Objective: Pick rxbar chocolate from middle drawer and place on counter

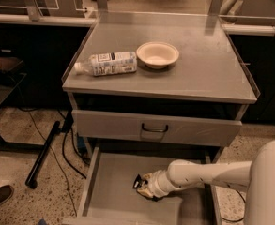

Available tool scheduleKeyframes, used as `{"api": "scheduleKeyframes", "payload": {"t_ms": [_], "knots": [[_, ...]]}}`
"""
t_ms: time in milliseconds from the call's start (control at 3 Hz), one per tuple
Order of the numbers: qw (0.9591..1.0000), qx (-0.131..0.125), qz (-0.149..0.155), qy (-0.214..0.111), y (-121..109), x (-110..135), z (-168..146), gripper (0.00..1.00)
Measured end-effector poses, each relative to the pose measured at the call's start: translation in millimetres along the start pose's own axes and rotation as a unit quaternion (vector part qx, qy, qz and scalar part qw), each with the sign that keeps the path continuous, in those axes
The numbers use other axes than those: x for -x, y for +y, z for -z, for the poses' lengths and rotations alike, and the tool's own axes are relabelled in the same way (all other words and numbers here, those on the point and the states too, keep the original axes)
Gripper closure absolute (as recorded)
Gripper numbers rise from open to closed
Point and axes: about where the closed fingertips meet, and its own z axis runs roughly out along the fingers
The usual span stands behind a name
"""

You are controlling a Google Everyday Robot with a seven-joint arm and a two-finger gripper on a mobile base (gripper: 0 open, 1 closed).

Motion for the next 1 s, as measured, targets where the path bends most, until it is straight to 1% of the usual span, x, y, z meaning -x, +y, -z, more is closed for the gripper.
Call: {"api": "scheduleKeyframes", "payload": {"t_ms": [333,667,1000], "knots": [[1.0000,0.000,0.000,0.000,0,1,2,1.00],[0.9999,0.013,0.001,-0.002,-4,17,4,1.00],[0.9997,0.021,-0.003,0.010,-17,44,29,1.00]]}}
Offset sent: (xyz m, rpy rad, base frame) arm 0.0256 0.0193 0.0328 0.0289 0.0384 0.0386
